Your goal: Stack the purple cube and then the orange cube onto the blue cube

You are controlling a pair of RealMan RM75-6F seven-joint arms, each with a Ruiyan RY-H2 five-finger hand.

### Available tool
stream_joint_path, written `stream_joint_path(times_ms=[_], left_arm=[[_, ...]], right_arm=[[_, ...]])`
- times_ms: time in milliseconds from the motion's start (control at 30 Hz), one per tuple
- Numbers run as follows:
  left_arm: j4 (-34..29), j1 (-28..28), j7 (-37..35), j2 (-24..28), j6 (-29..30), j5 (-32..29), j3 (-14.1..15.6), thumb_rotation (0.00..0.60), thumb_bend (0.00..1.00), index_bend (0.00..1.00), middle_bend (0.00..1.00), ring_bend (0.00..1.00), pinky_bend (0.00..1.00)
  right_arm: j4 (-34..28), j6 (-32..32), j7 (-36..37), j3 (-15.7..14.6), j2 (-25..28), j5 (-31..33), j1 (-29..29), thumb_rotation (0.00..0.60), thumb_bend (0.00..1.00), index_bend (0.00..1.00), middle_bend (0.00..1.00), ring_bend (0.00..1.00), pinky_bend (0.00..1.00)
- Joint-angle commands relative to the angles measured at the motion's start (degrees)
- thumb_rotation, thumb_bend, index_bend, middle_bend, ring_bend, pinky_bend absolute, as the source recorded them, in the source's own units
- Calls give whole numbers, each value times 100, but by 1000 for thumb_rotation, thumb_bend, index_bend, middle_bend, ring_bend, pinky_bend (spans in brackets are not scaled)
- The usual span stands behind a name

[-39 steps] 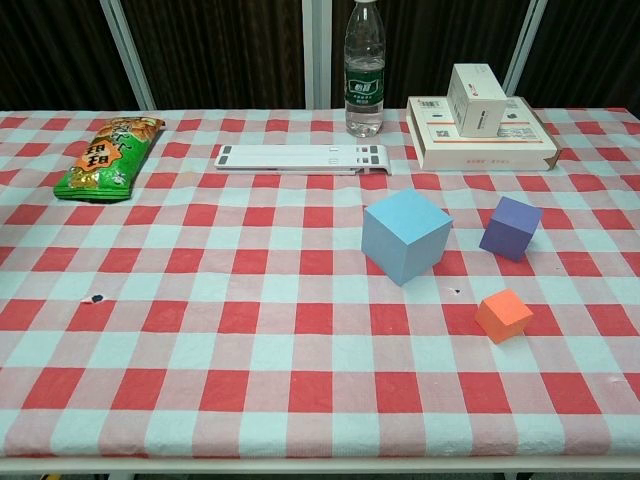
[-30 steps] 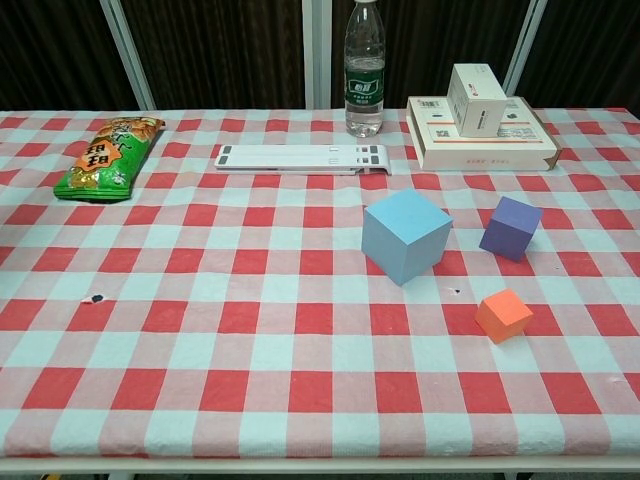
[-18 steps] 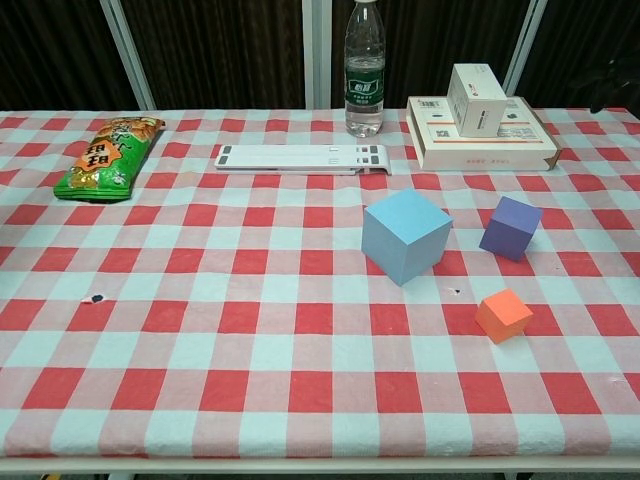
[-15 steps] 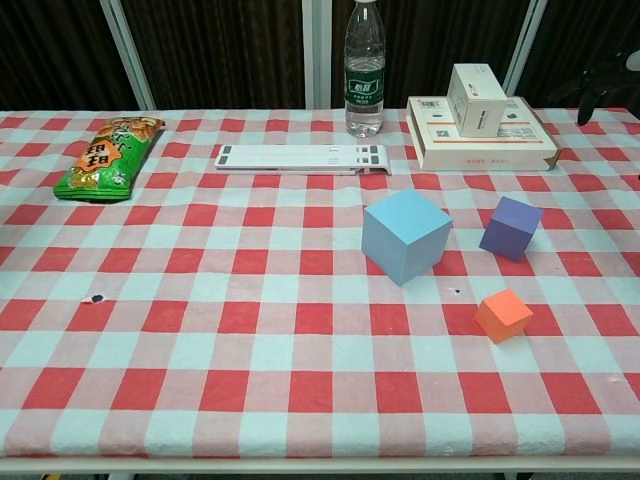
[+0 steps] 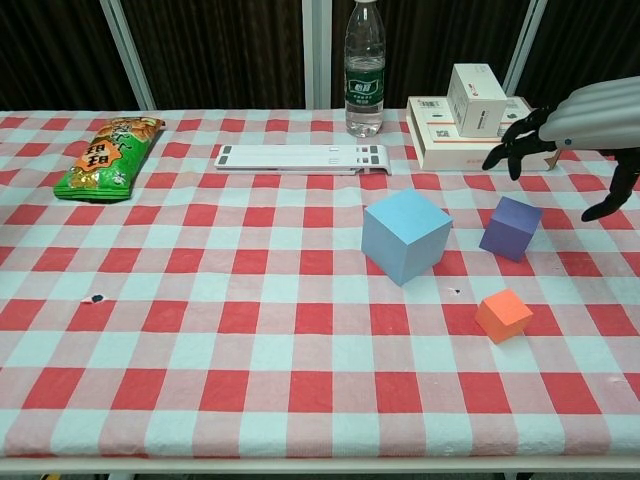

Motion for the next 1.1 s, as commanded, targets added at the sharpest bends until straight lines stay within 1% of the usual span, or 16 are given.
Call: stream_joint_path(times_ms=[33, 267, 500, 667, 900, 1100], left_arm=[[20, 4, -9, -3, -5, -1, 4, 600, 0, 235, 219, 157, 288], [56, -21, 0, -27, -26, 31, 10, 600, 0, 235, 219, 157, 288], [140, -21, 10, -39, -70, -3, 9, 600, 0, 235, 219, 157, 288], [203, -1, -35, -33, -83, -25, 15, 600, 0, 235, 220, 157, 288], [283, -5, -90, -59, -120, -30, 24, 600, 0, 235, 219, 156, 288], [342, -24, -126, -96, -167, -48, 17, 600, 0, 235, 219, 157, 288]], right_arm=[[28, 185, 107, -86, -88, -95, 53, 600, 77, 107, 246, 55, 102], [168, 318, 230, -201, -229, -65, 92, 600, 84, 107, 246, 55, 102], [603, 514, 407, -323, -512, -110, 125, 600, 104, 107, 256, 55, 102], [806, 542, 529, -427, -651, -141, 186, 600, 114, 107, 268, 55, 102], [1001, 502, 613, -546, -745, -141, 273, 600, 121, 107, 283, 55, 102], [1036, 468, 631, -643, -702, -140, 342, 600, 120, 107, 283, 55, 102]])
